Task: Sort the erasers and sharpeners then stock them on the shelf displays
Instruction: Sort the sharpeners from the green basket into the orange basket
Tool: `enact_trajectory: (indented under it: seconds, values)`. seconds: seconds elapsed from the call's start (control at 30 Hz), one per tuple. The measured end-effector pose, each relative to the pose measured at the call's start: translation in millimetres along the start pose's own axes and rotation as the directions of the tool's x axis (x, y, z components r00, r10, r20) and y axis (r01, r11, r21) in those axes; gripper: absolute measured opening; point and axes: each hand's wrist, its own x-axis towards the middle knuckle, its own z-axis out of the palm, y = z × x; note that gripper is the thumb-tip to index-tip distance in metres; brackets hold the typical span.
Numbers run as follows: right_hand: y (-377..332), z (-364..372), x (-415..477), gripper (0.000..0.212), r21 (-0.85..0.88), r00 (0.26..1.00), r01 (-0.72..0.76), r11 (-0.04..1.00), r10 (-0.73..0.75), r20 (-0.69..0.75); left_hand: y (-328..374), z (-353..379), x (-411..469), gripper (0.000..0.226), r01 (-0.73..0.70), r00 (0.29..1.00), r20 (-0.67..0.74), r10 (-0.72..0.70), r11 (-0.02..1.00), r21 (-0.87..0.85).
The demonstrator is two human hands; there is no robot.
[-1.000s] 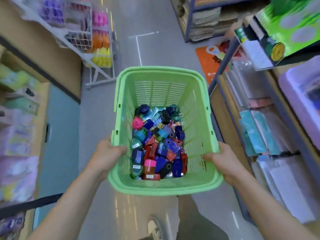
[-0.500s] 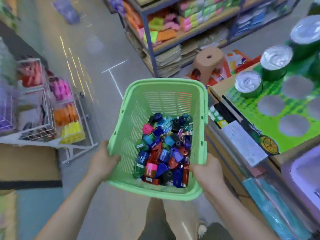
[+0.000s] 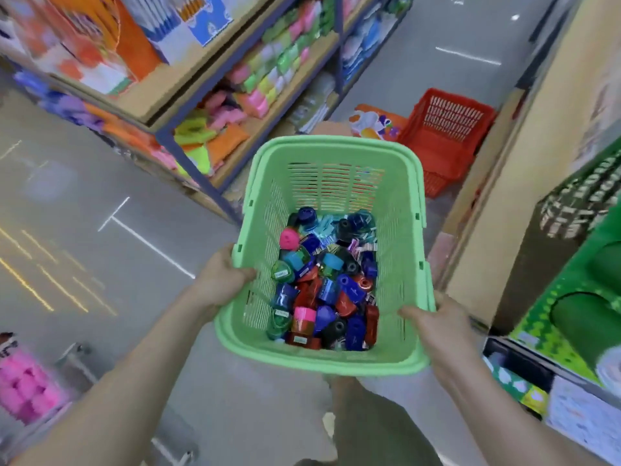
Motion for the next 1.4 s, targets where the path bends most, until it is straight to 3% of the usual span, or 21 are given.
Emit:
enact_trajectory:
  seconds: [0.13,0.23,0.33,0.43,0.53,0.63,0.73,0.83,0.9,0.97,1.03,1.13,1.27,1.4]
  values:
    - [-24,26,73,0.034,0.309,0.974,-0.032,0.95,0.099,-0.203,59,21,89,0.034,-0.062,0.998,0.013,0.061,0.998,0.004]
    - [-35,49,116,0.034,0.587,0.917,-0.028,0.809,0.255,-0.307,99,48,148,0.031,-0.114,0.994,0.0,0.114,0.993,0.014]
    - [-50,80,141,0.029,0.799,0.886,-0.19,0.57,0.451,-0.111,134,71,186,0.034,-0.14,0.99,0.006,0.14,0.988,0.066]
    - [-81,102,174,0.021,0.854,0.846,-0.255,0.453,0.532,-0.029,165,89,221,0.037,-0.143,0.985,0.111,0.133,0.986,0.085]
    - [-110,108,211,0.023,0.888,0.816,-0.176,0.426,0.568,-0.11,192,103,266,0.035,-0.158,0.962,0.245,0.118,0.976,0.15]
    - [-128,108,245,0.028,0.906,0.769,-0.104,0.411,0.611,-0.189,217,115,319,0.031,-0.202,0.892,0.449,0.051,0.934,0.295]
    - [-141,117,277,0.029,0.908,0.69,-0.051,0.415,0.672,-0.268,262,127,389,0.044,-0.288,0.859,0.508,0.055,0.874,0.392]
    - [-150,123,307,0.027,0.912,0.603,0.024,0.41,0.721,-0.341,325,152,455,0.072,-0.481,0.832,0.517,0.203,0.727,0.489]
    - [-154,123,320,0.024,0.916,0.535,0.047,0.398,0.765,-0.359,364,175,478,0.068,-0.62,0.757,0.59,0.28,0.592,0.515]
    - [-158,122,327,0.026,0.923,0.499,0.063,0.38,0.789,-0.359,394,203,492,0.06,-0.708,0.69,0.685,0.235,0.419,0.569]
    - [-157,118,333,0.03,0.927,0.47,0.082,0.365,0.806,-0.359,413,237,506,0.065,-0.753,0.644,0.748,0.158,0.3,0.585]
    - [-146,112,338,0.034,0.945,0.46,0.104,0.308,0.828,-0.321,420,284,519,0.065,-0.788,0.603,0.795,0.068,0.209,0.58]
    - [-122,115,351,0.031,0.964,0.452,0.131,0.231,0.852,-0.265,420,340,525,0.052,-0.823,0.569,0.817,0.093,0.069,0.564]
    - [-103,120,372,0.029,0.968,0.376,0.173,0.184,0.896,-0.238,423,376,532,0.037,-0.805,0.563,0.821,0.095,-0.158,0.571]
